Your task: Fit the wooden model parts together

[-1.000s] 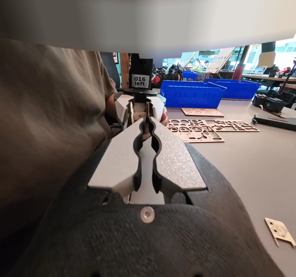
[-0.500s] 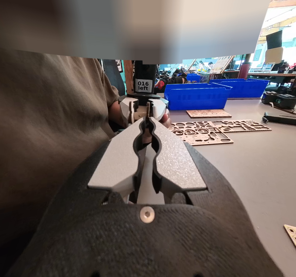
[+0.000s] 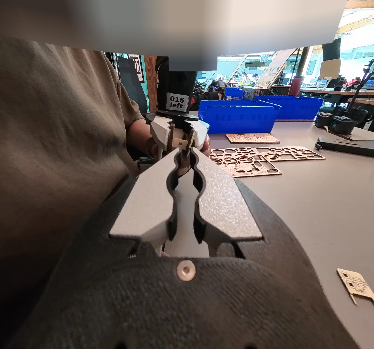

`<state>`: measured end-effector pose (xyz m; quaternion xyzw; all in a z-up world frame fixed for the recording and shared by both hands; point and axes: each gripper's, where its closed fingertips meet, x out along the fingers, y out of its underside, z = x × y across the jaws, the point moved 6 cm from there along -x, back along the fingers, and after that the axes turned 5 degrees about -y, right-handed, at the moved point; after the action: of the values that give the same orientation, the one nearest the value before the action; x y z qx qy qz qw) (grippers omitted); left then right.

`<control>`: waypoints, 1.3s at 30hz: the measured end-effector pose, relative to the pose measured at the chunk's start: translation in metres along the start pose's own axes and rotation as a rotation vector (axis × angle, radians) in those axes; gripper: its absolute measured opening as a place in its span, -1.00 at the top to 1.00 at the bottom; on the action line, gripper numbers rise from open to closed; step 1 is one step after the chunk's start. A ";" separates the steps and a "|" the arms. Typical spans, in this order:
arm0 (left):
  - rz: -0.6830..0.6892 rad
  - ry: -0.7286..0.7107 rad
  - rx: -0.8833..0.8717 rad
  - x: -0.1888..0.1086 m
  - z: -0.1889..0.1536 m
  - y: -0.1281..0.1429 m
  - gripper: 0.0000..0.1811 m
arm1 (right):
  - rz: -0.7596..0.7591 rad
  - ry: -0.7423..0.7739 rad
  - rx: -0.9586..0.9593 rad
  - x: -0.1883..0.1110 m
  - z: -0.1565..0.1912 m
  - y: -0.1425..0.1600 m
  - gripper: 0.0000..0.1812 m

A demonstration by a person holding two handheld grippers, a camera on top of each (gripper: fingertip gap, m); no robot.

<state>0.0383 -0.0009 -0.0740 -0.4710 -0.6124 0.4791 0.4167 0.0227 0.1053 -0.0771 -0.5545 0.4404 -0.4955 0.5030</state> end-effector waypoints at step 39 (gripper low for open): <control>0.468 -0.101 -0.204 0.005 0.038 0.051 0.64 | 0.556 0.505 0.319 -0.032 0.011 0.037 0.43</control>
<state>0.0102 0.0020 -0.1309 -0.6149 -0.5520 0.5211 0.2137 0.0307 0.1340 -0.1168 -0.1902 0.6006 -0.5235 0.5736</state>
